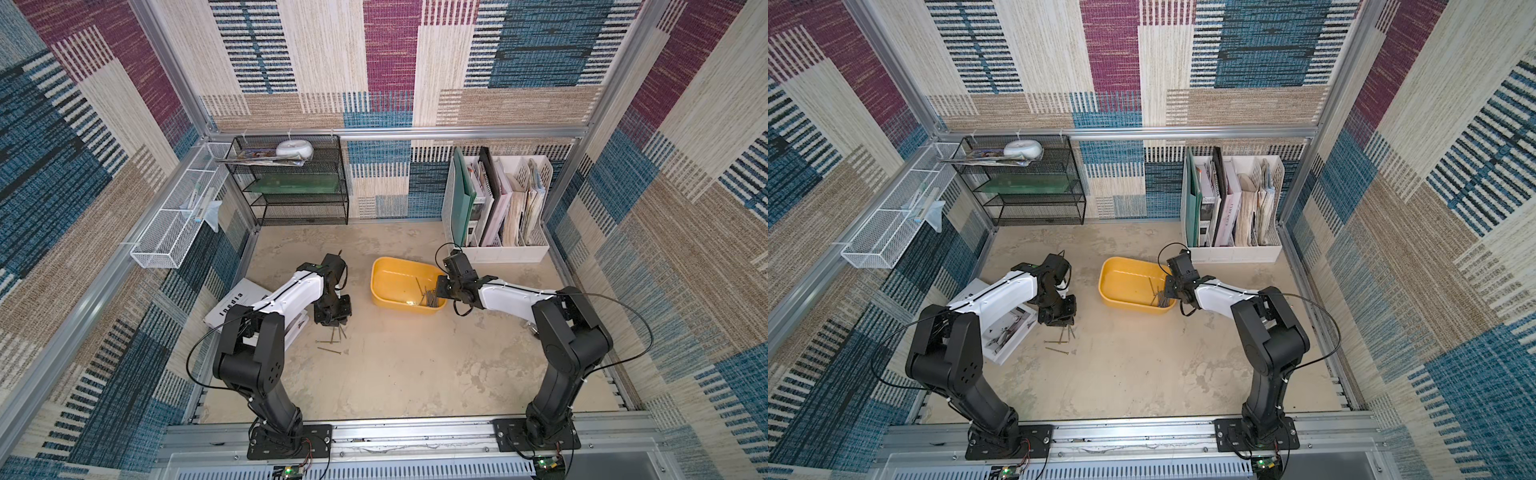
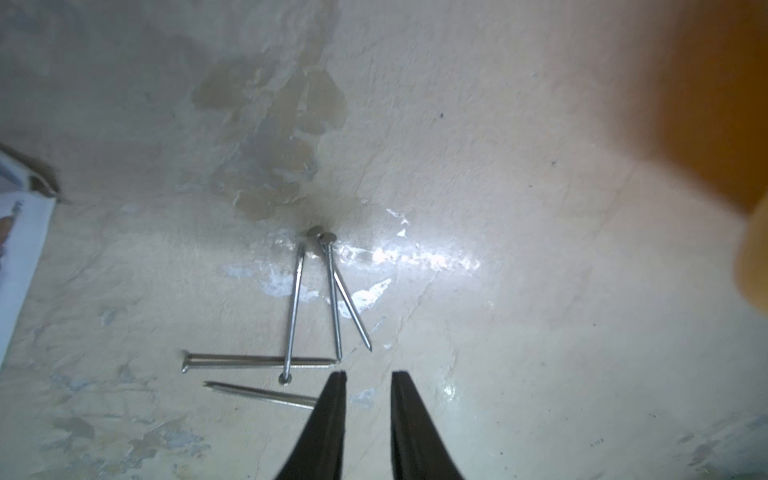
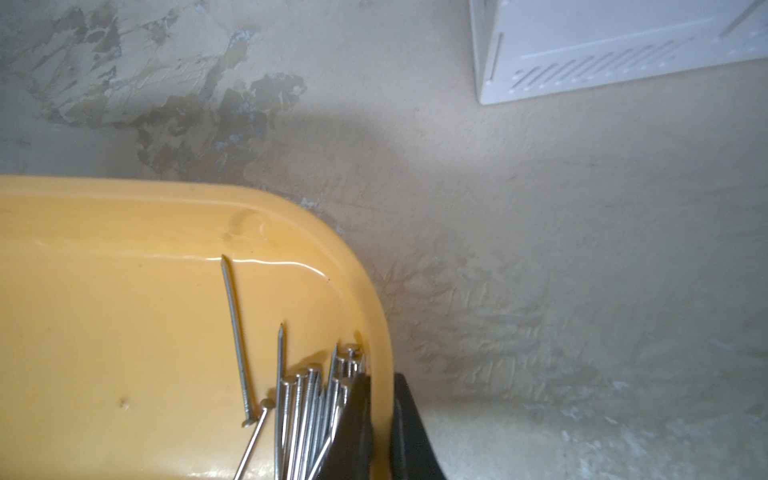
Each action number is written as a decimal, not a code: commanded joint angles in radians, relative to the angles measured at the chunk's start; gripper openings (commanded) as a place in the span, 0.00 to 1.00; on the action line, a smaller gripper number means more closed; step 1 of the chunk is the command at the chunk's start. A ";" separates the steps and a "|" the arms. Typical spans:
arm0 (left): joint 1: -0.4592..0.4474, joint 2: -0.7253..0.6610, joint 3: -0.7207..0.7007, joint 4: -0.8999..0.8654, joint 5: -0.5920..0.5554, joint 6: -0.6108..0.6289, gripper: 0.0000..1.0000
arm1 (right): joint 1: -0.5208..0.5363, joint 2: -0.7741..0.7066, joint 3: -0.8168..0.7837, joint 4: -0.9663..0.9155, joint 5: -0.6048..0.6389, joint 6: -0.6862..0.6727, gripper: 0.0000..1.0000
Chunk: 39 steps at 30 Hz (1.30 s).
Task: Put the nails on the desktop into the storage box
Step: Pick up the nail from the center of the board.
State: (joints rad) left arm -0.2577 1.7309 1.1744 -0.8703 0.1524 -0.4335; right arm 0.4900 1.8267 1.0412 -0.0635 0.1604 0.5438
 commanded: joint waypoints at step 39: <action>-0.020 0.113 -0.017 0.038 -0.045 0.038 0.00 | 0.005 0.047 -0.023 -0.197 -0.001 -0.039 0.00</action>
State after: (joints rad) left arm -0.2745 1.8412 1.1618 -0.8276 0.0845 -0.4099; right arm 0.4934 1.8446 1.0386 -0.0147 0.1604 0.5331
